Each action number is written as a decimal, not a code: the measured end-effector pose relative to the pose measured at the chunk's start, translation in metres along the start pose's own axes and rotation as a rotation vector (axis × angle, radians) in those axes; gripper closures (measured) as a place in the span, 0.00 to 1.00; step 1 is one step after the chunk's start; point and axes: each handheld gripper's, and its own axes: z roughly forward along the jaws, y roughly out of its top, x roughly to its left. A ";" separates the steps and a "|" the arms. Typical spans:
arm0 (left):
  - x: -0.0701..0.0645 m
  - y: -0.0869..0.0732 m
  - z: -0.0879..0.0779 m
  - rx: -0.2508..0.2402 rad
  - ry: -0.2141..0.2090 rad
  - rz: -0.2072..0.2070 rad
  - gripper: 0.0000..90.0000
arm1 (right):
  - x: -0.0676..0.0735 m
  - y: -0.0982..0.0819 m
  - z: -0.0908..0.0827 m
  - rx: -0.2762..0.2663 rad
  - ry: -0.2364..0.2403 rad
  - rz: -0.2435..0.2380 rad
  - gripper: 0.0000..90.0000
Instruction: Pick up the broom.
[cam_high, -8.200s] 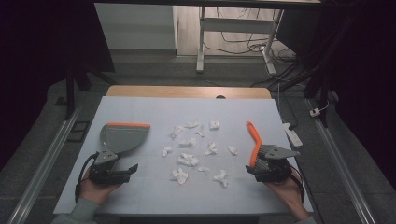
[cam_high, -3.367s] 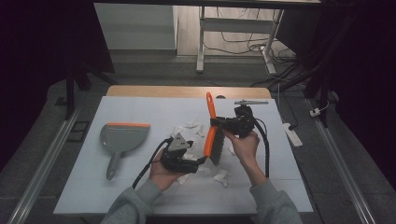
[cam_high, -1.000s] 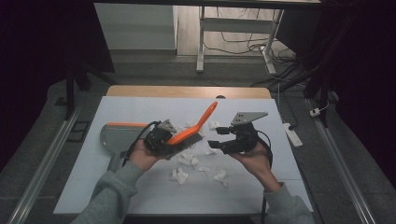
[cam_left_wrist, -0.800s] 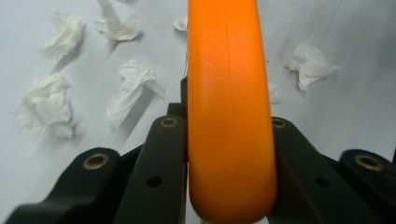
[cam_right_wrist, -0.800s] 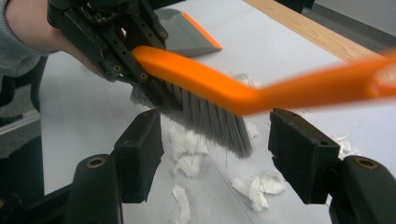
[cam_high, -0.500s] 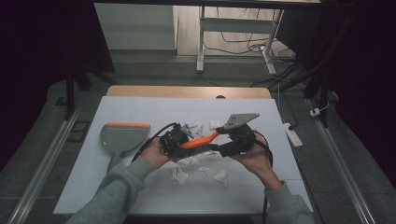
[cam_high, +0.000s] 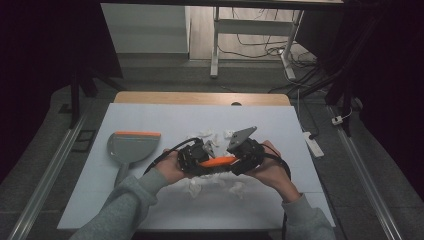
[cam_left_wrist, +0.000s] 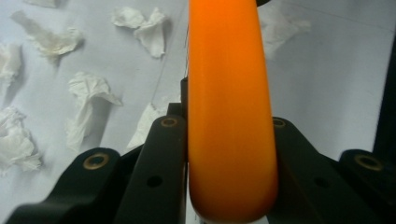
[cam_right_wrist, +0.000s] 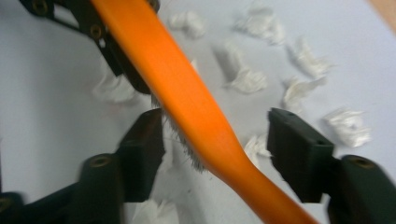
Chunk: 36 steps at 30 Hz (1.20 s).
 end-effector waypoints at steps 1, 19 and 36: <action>-0.001 0.000 0.000 0.005 -0.002 0.004 0.87 | 0.000 -0.001 0.001 0.010 0.007 -0.009 0.50; 0.005 -0.011 -0.009 -0.057 -0.065 0.061 0.84 | 0.010 -0.002 0.006 0.018 0.094 -0.127 0.73; 0.002 -0.073 -0.055 -0.332 0.279 -0.248 0.42 | -0.007 -0.008 0.000 -0.014 0.062 -0.005 0.78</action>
